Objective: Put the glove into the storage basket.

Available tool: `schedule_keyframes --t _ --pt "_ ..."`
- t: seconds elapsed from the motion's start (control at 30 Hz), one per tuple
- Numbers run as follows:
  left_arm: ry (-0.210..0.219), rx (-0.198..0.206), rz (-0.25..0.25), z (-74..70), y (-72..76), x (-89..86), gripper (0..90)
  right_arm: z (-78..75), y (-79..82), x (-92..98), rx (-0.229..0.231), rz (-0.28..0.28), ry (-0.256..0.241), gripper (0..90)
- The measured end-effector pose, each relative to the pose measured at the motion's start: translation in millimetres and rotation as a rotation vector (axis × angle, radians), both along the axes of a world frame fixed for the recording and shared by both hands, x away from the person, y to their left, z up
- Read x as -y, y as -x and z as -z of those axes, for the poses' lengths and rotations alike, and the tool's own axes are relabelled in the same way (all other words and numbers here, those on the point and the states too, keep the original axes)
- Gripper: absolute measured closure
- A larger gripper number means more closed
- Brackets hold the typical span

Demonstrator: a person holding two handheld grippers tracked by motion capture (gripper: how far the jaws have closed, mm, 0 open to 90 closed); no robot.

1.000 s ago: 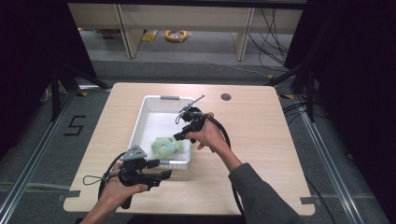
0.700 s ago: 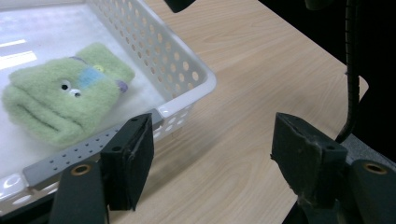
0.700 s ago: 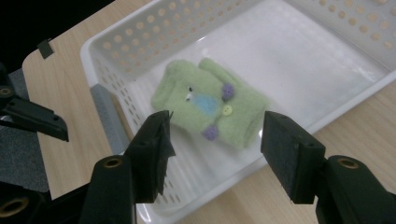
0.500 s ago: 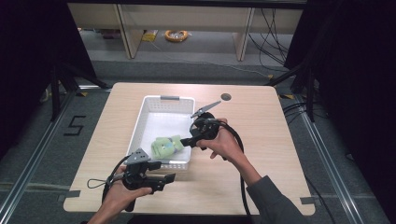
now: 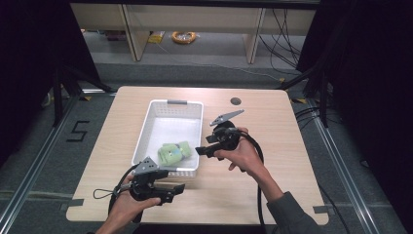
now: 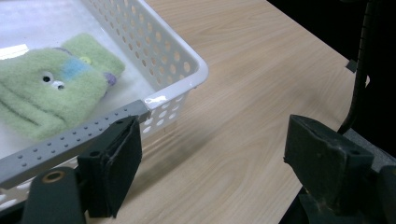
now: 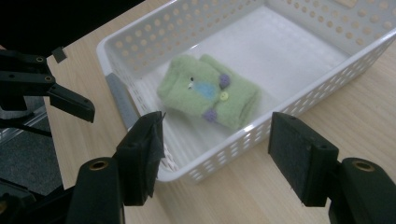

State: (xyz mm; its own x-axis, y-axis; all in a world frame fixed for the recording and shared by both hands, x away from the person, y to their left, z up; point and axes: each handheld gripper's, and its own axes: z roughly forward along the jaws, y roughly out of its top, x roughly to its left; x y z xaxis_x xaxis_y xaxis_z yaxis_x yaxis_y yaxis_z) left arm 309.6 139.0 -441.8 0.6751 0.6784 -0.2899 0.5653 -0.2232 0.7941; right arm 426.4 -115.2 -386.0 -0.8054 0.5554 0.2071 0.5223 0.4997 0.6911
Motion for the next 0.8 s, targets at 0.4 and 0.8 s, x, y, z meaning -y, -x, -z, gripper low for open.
schedule_keyframes --t 0.4,0.8 --pt "0.016 0.017 0.01 2.8 5.8 1.9 15.8 7.9 21.2 19.1 0.053 0.018 -0.033 33.3" --pt "0.009 0.023 0.022 7.3 11.9 2.9 15.8 22.0 34.8 34.9 0.023 0.036 -0.044 32.8"
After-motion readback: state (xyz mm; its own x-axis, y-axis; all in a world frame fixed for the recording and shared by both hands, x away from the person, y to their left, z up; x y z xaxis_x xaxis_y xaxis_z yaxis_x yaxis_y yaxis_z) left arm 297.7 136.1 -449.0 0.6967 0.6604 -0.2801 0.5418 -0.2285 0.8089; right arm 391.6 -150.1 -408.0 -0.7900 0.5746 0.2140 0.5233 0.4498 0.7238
